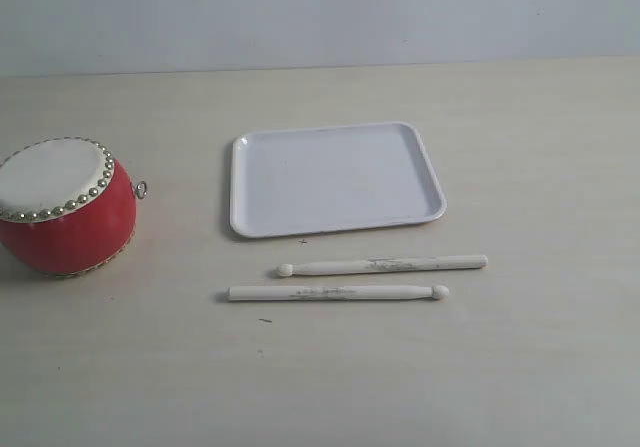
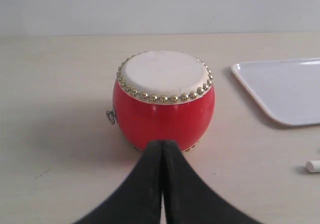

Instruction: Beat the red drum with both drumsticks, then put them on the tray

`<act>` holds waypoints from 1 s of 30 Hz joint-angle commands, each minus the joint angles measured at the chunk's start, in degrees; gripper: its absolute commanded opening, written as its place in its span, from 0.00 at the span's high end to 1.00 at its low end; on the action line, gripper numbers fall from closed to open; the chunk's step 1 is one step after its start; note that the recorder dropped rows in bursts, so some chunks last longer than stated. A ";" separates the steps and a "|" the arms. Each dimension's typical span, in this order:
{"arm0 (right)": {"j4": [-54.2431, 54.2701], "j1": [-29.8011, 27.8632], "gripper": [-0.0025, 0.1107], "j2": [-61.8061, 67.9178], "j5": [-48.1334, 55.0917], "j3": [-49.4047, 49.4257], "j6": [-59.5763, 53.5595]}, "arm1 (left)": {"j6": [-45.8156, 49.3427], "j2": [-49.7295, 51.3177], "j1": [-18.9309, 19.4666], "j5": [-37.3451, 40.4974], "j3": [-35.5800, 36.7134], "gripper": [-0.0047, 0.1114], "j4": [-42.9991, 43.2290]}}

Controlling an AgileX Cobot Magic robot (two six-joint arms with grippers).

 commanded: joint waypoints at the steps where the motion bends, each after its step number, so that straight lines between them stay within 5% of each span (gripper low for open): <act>1: -0.17 -0.34 0.98 -0.31 -0.22 0.26 -0.12 | 0.03 -0.34 0.16 -0.76 -0.04 0.96 -0.60; 30: -0.17 -0.34 0.98 -0.31 -0.22 0.26 -0.12 | 2.99 -0.34 0.16 -3.95 -0.04 0.96 0.00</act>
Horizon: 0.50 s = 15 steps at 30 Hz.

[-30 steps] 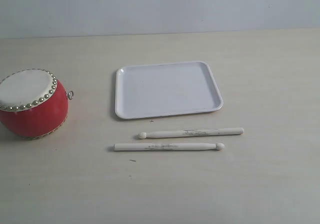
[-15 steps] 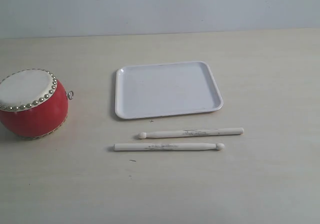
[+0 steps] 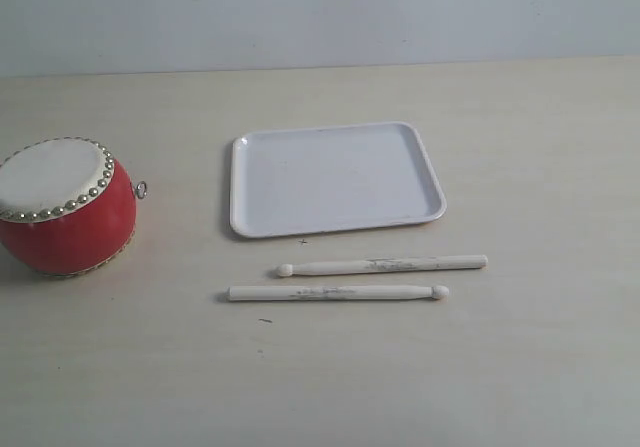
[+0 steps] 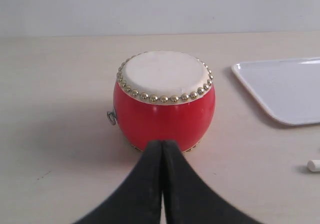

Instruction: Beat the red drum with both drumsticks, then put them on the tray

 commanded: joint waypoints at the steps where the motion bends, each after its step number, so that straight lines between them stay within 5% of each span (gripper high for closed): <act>1: -0.17 -0.34 0.98 -0.31 -0.22 0.26 -0.12 | 1.65 -0.34 0.16 -5.87 -0.04 0.96 -1.23; 8: -0.17 -0.34 0.98 -0.31 -0.22 0.26 -0.12 | -8.97 -0.34 0.16 -23.01 -0.04 0.96 -29.19; 15: -0.17 -0.34 0.98 -0.31 -0.22 0.26 -0.12 | -13.65 -0.34 0.16 -24.65 -0.04 0.96 -33.17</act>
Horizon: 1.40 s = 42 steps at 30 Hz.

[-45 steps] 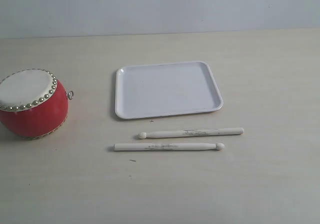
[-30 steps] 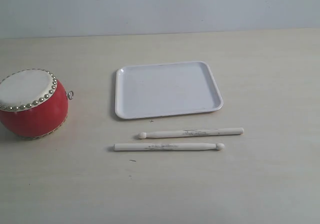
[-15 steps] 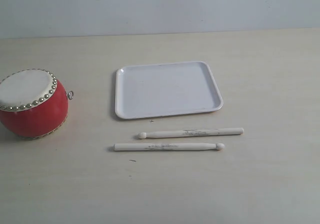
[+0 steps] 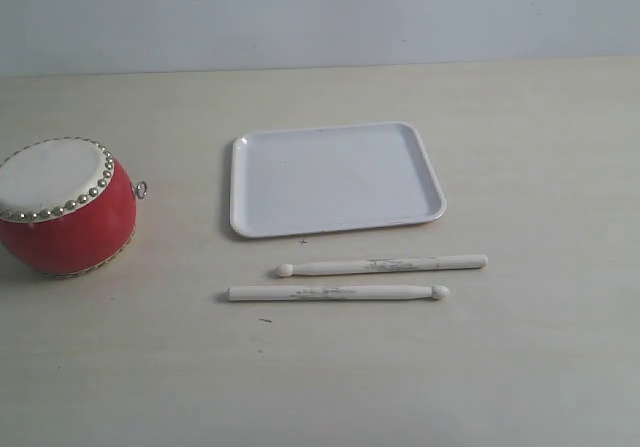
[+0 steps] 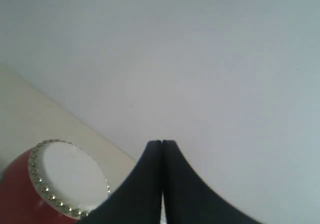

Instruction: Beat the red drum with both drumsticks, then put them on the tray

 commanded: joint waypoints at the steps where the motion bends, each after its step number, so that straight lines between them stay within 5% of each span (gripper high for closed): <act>1: -0.17 -0.34 0.98 -0.31 -0.22 0.26 -0.12 | -1.58 -0.34 0.16 -1.92 -0.04 0.96 -1.90; 7: -0.17 -0.34 0.98 -0.31 -0.22 0.26 -0.12 | -1.58 -0.34 0.16 -10.94 -0.04 0.96 -1.90; 21: -0.17 -0.34 0.98 -0.31 -0.22 0.26 -0.12 | -2.61 -0.34 0.16 -10.83 -0.04 0.96 -1.55; 23: -0.17 -0.34 0.98 -0.31 -0.22 0.26 -0.12 | -4.90 -0.34 0.16 -13.55 -0.98 0.96 3.76; 29: -0.17 -0.34 0.98 -0.31 -0.22 0.26 -0.12 | -31.42 3.24 0.05 -15.91 -18.16 0.96 47.75; 33: -0.17 -0.34 0.98 -0.31 -0.22 0.26 -0.12 | -44.44 13.88 0.16 -16.74 -30.75 0.96 66.31; 36: -0.17 -0.34 0.98 -0.31 -0.22 0.26 -0.12 | -70.33 24.12 0.06 -18.54 -40.31 0.96 96.12; 39: -0.17 -0.34 0.98 -0.31 -0.22 0.26 -0.12 | -101.88 34.76 0.06 -29.51 -50.51 0.96 130.67; 42: -0.17 -0.34 0.98 -0.31 -0.32 0.26 -0.12 | -106.20 43.68 0.51 -45.06 -57.70 0.96 131.21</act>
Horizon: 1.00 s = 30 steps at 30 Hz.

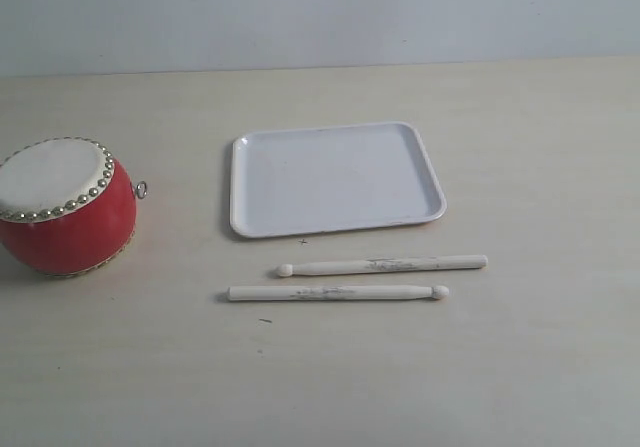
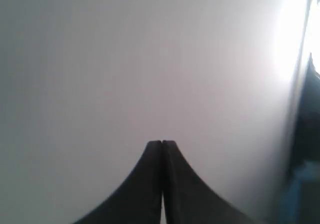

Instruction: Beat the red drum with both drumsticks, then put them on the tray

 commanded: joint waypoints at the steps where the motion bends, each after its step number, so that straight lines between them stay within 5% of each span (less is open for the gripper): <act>1: -0.17 -0.34 0.98 -0.31 -0.43 0.26 -0.12 | -15.46 11.90 0.51 -22.15 -10.18 0.96 13.30; 7: -0.17 -0.34 0.98 -0.31 -0.43 0.26 -0.12 | -15.59 16.93 0.51 -27.60 -12.51 0.96 13.30; 11: -0.17 -0.34 0.98 -0.31 -0.43 0.26 -0.12 | -8.77 15.29 0.51 -19.67 -12.51 0.96 13.30; 15: -0.17 -0.34 0.98 -0.31 -0.43 0.26 -0.12 | 21.16 12.59 0.51 -1.68 -12.51 0.96 13.30; 18: -0.17 -0.34 0.98 -0.31 -0.43 0.26 -0.12 | 48.56 11.65 0.51 5.97 -12.51 0.96 13.30; 19: -0.17 -0.34 0.98 -0.31 -0.43 0.26 -0.12 | 64.68 10.32 0.51 8.25 -12.51 0.96 13.30; 21: -0.17 -0.34 0.98 -0.31 -0.43 0.26 -0.12 | 78.11 8.20 0.51 9.83 -12.51 0.96 13.30; 28: -0.17 -0.34 0.98 -0.31 -0.43 0.26 -0.12 | 75.55 6.10 -1.87 41.79 -12.51 0.96 13.30; 30: -0.17 -0.34 0.98 -0.31 -0.43 0.26 -0.12 | 75.55 9.09 -4.08 48.07 -13.73 0.96 3.77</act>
